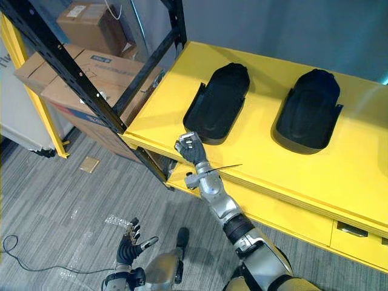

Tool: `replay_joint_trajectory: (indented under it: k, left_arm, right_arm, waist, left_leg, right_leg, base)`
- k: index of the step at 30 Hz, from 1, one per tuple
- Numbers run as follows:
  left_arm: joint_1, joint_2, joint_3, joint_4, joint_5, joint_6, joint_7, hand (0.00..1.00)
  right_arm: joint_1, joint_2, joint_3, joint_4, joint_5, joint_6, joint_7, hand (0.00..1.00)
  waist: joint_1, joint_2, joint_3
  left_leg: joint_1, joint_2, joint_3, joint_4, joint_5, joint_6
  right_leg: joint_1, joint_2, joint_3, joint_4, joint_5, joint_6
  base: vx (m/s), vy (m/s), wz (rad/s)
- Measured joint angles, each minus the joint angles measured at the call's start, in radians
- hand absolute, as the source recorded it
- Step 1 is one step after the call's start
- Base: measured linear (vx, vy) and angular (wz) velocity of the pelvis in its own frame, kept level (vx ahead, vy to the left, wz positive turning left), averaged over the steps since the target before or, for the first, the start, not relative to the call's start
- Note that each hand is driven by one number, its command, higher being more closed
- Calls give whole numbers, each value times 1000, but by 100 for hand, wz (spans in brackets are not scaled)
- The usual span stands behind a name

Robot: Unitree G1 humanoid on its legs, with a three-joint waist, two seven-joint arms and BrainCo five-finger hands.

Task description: Walk over and take plastic housings, then place them on the shelf

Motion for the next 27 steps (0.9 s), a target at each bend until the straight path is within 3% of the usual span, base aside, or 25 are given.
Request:
replay_joint_trajectory:
  k: [10, 13, 27]
  left_arm:
    - [-13, 1, 0, 15, -2, -22, 0, 0]
    - [-35, 1, 0, 28, -2, -23, 1, 0]
    - [-35, 1, -5, 34, -29, -43, 17, 0]
  right_arm:
    - [-100, -28, -45, 99, -17, -39, -8, 100]
    - [-137, -40, -69, 106, -17, -52, -8, 100]
    - [-179, -48, -69, 139, -39, -78, -18, 100]
  waist:
    - [1, 19, 28]
    - [0, 30, 65]
    - [1, 24, 78]
  left_leg:
    - [-2, -17, -5, 0, 2, 2]
    - [-1, -17, -6, -4, 3, 2]
    - [-4, -25, -4, -4, 6, 5]
  right_leg:
    - [-18, -26, -4, 53, -28, 4]
    - [-23, -29, -4, 68, -34, 7]
    - [-35, -43, -4, 91, -46, 6]
  base:
    - [-5, 0, 3]
    - [-52, -16, 0]
    - [-3, -3, 0]
